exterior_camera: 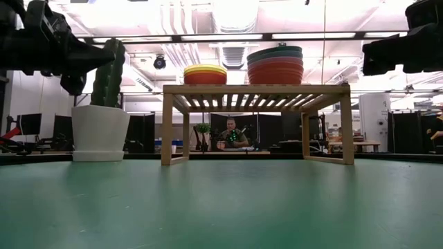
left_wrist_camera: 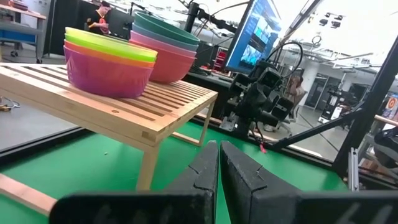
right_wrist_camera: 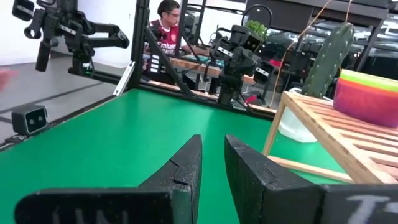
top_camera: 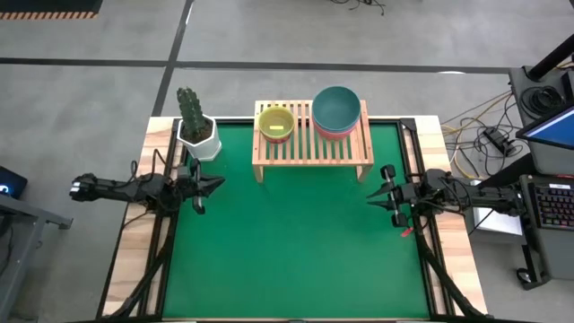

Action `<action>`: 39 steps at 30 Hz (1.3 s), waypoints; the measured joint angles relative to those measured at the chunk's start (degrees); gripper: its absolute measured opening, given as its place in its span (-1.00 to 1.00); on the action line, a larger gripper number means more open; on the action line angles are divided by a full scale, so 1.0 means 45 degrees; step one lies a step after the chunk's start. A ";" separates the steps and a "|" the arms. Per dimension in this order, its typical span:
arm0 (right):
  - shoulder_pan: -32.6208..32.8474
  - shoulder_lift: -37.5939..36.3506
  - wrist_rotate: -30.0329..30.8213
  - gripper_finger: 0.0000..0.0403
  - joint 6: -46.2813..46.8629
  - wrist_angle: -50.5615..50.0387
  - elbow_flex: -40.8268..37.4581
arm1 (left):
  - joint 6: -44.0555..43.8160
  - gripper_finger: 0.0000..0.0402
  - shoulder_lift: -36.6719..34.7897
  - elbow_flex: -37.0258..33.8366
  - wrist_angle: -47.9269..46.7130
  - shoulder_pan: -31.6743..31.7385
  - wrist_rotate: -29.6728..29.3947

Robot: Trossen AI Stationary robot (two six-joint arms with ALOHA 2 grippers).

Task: Place and stack bowls onto a shelf
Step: Return to Home Position

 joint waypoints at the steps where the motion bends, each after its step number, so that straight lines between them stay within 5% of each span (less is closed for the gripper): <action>1: 0.0000 -0.0001 0.0008 -0.71 0.0014 0.0003 -0.0001 | 0.0000 -1.00 0.0005 0.0000 -0.0005 0.0000 0.0005; 39: 0.0000 0.0000 0.0021 -0.71 -0.0092 0.0024 -0.0005 | 0.0000 -1.00 0.0000 0.0015 0.0015 0.0005 0.0010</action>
